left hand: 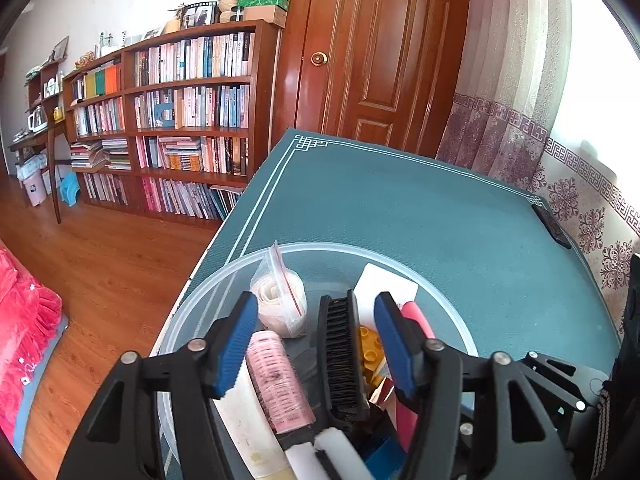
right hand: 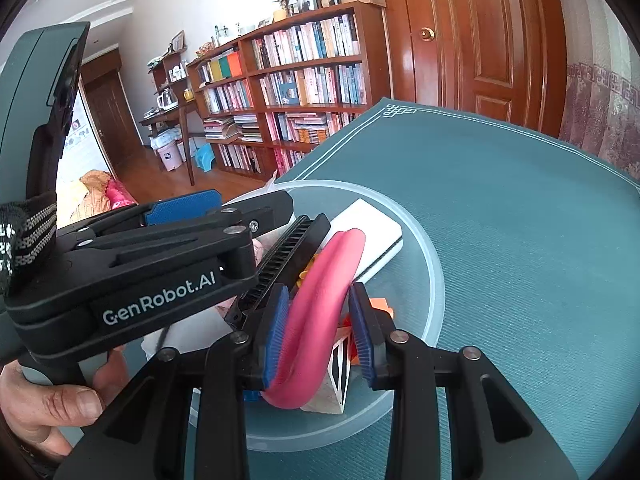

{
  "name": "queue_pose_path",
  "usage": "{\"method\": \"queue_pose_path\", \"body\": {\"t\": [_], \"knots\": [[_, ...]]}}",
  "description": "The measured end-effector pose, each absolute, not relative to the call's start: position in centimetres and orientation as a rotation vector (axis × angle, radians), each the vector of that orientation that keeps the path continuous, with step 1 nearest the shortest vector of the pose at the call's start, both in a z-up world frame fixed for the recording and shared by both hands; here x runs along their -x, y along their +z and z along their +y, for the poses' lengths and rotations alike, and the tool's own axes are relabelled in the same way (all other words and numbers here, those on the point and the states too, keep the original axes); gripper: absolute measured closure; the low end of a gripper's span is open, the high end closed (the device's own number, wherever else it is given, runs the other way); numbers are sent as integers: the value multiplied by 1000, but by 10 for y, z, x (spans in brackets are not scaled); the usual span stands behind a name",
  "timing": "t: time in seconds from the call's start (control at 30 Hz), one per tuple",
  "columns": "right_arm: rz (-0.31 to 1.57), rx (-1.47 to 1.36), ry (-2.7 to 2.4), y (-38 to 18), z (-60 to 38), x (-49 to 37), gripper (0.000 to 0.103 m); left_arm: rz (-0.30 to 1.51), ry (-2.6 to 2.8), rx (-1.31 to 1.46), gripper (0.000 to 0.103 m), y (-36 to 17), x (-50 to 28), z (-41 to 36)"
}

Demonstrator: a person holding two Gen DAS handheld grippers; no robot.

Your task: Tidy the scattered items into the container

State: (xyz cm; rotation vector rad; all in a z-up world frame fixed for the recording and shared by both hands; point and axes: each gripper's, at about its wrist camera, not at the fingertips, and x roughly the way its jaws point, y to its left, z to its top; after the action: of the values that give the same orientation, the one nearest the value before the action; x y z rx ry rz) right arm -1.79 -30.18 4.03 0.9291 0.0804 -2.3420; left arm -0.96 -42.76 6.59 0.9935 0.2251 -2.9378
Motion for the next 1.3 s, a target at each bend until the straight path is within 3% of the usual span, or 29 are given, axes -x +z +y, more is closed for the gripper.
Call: {"method": "queue_pose_path", "body": {"t": [0.1, 0.23, 0.67, 0.73, 0.9, 1.3], "knots": [[77, -929, -2345, 41, -302, 18, 67, 220, -2940, -986, 33, 68, 8, -427], [68, -918, -2356, 42, -300, 16, 51, 219, -2932, -979, 27, 69, 7, -427], [56, -846, -2422, 55, -288, 3, 24, 165, -2845, -837, 9, 79, -14, -429], [63, -832, -2439, 58, -285, 0, 24, 145, -2816, -778, 0, 82, -21, -430], [92, -785, -2500, 66, -279, -12, 17, 134, -2792, -679, 0, 90, -37, -430], [140, -743, -2611, 75, -262, -36, 17, 174, -2760, -663, 0, 89, -62, -431]]}}
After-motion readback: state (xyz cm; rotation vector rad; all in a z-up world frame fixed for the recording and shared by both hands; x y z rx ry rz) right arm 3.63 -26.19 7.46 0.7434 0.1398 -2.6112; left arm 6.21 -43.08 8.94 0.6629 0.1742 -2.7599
